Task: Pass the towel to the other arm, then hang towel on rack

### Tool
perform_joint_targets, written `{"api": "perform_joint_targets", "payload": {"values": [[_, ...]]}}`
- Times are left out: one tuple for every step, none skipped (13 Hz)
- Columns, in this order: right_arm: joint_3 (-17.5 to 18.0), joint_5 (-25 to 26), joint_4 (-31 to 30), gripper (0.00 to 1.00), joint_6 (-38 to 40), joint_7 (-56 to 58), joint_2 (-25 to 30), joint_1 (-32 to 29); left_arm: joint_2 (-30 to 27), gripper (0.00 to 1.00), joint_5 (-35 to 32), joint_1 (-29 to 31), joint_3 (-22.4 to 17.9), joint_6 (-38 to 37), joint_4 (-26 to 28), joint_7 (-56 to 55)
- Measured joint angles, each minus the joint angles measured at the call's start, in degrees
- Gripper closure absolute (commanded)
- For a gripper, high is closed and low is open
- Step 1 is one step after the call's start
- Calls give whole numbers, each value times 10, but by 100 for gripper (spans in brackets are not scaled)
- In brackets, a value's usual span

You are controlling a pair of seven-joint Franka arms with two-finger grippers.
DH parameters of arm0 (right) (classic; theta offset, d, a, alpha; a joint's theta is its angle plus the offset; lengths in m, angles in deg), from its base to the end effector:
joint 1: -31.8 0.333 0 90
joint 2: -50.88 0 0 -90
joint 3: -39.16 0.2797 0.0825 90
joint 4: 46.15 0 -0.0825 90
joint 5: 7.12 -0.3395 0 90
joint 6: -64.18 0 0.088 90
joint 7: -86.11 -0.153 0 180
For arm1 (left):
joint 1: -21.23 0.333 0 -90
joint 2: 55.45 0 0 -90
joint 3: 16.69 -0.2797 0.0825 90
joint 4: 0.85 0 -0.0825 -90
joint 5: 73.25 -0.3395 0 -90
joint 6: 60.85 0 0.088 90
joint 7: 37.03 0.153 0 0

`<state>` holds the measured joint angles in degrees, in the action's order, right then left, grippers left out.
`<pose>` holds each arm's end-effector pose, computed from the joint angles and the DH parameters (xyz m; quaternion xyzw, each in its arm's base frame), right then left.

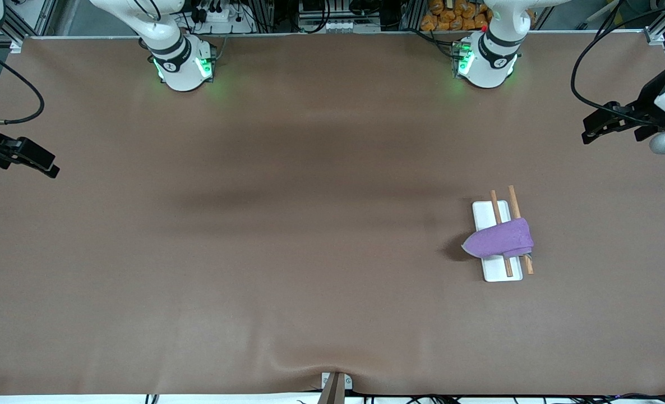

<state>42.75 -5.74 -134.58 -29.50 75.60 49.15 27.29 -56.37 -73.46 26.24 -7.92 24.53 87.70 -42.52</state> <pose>0.5277 -0.0124 0.5444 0.9945 -0.0992 0.0316 0.0085 0.4947 -0.0325 0.5540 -0.9997 -0.0152 0.0194 0.0046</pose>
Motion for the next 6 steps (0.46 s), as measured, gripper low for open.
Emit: {"api": "perform_joint_targets", "payload": {"values": [[0,0,0,0,0,0,0,0,-3,0,1,0,-3,0,5,7],[0,0,0,0,0,0,0,0,-5,0,1,0,-5,-1,7,12],[0,0,0,0,0,0,0,0,-5,0,1,-1,-7,-1,8,16],[0,0,0,0,0,0,0,0,-5,0,1,-1,-10,-1,9,18],[0,0,0,0,0,0,0,0,-5,0,1,-1,-11,-1,9,19],[0,0,0,0,0,0,0,0,-5,0,1,-1,-12,-1,9,19]]}}
